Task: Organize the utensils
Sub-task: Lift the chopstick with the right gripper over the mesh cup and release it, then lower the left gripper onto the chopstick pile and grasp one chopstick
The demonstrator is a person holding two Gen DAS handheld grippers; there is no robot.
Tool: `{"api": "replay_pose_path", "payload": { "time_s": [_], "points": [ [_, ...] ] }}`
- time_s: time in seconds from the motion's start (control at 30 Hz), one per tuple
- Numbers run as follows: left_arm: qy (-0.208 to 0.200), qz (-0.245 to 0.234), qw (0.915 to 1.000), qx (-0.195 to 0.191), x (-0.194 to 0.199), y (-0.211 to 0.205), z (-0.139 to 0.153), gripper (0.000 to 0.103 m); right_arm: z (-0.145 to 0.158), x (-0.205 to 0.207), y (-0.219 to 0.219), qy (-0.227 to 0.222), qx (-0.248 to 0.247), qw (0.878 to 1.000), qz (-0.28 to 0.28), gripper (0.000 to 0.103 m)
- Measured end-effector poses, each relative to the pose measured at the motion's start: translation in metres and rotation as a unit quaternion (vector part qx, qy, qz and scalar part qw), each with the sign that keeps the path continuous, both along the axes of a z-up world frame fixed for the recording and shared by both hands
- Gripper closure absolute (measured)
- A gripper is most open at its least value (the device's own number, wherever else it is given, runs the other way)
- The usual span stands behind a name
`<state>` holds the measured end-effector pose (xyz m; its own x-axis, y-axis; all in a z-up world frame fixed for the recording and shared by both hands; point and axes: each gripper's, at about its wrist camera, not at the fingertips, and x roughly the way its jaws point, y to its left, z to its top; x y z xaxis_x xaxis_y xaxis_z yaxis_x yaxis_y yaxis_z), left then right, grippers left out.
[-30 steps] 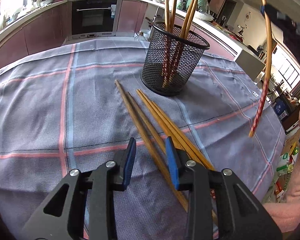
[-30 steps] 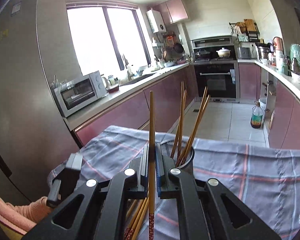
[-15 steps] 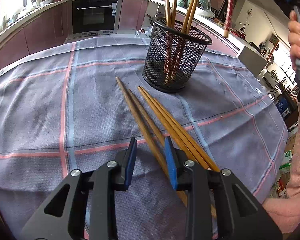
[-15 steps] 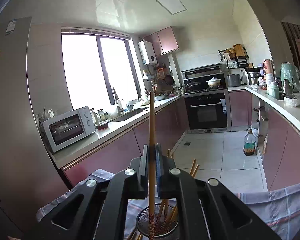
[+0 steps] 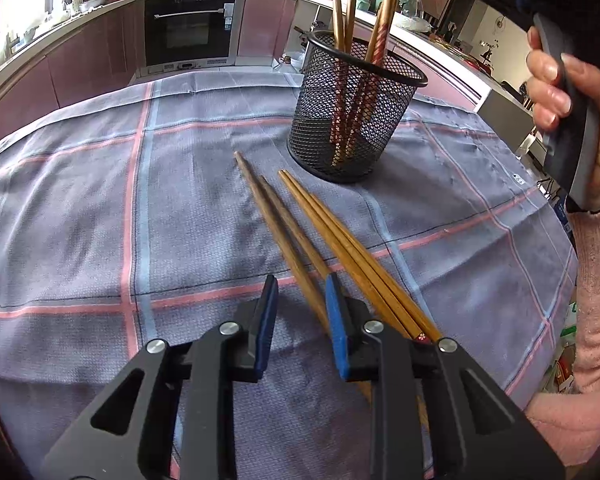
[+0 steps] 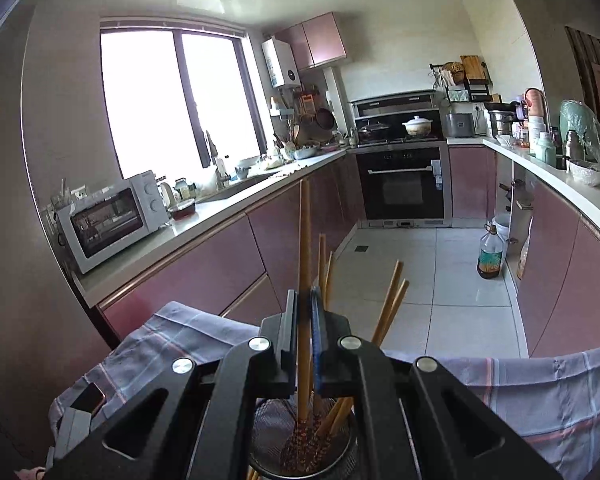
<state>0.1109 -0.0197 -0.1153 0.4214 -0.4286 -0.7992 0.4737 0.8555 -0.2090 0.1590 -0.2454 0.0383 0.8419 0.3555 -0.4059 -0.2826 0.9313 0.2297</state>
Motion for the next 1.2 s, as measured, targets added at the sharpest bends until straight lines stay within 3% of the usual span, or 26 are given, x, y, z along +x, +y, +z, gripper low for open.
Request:
{"api": "replay_pose_path", "payload": {
  "time_s": [0.4,0.83,0.93,1.2],
  "points": [
    [-0.006,0.005,0.9998,0.020,0.005,-0.006,-0.001,0.080,-0.024,0.000,0.000,0.064,-0.017,0.998,-0.003,0.082],
    [-0.009,0.009,0.9992,0.037,0.011,-0.012,-0.001,0.078,-0.018,-0.041,-0.014,0.049,-0.002,0.999,0.014,0.077],
    [-0.009,0.008,0.9990,0.043,0.015,-0.014,-0.002,0.078,-0.019,-0.055,-0.018,0.047,0.003,0.999,0.017,0.070],
    [-0.006,0.000,0.9981,0.062,0.023,-0.018,-0.001,0.083,-0.034,-0.079,-0.031,0.067,0.019,0.997,0.019,0.066]
  ]
}}
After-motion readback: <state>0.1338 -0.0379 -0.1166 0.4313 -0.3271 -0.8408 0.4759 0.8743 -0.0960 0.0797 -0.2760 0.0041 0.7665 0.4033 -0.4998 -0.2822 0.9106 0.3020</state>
